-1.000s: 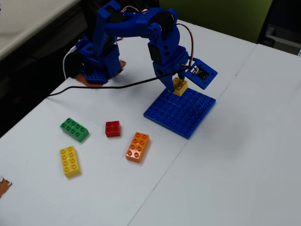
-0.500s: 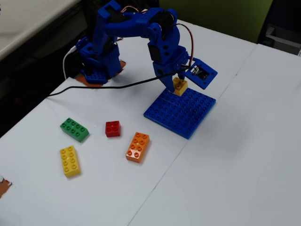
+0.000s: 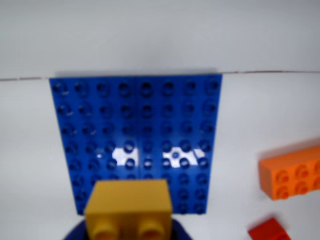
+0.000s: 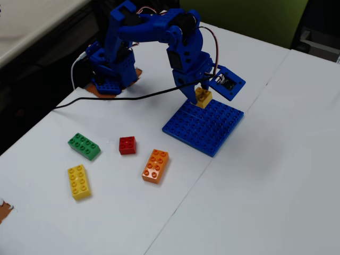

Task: Pick up the 2x2 yellow block and go up the 8x8 blue block.

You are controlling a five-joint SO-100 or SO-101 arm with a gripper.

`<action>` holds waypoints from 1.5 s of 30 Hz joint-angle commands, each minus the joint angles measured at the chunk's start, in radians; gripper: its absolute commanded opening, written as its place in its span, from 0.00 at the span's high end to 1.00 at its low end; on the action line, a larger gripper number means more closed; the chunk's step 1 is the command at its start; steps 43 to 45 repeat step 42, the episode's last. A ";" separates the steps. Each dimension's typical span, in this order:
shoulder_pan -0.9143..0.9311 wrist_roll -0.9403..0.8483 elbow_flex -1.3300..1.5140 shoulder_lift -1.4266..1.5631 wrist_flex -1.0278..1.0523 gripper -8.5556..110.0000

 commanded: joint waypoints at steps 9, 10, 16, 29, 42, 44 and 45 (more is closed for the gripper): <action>0.005 -0.012 -0.046 0.060 0.003 0.93; 0.005 -0.014 -0.046 0.060 0.005 0.93; 0.006 -0.015 -0.043 0.060 0.006 0.93; 0.009 -0.020 -0.028 0.060 0.008 0.93; 0.009 -0.023 -0.025 0.061 0.011 0.93; 0.009 -0.023 -0.025 0.061 0.011 0.93; 0.009 -0.023 -0.025 0.061 0.011 0.93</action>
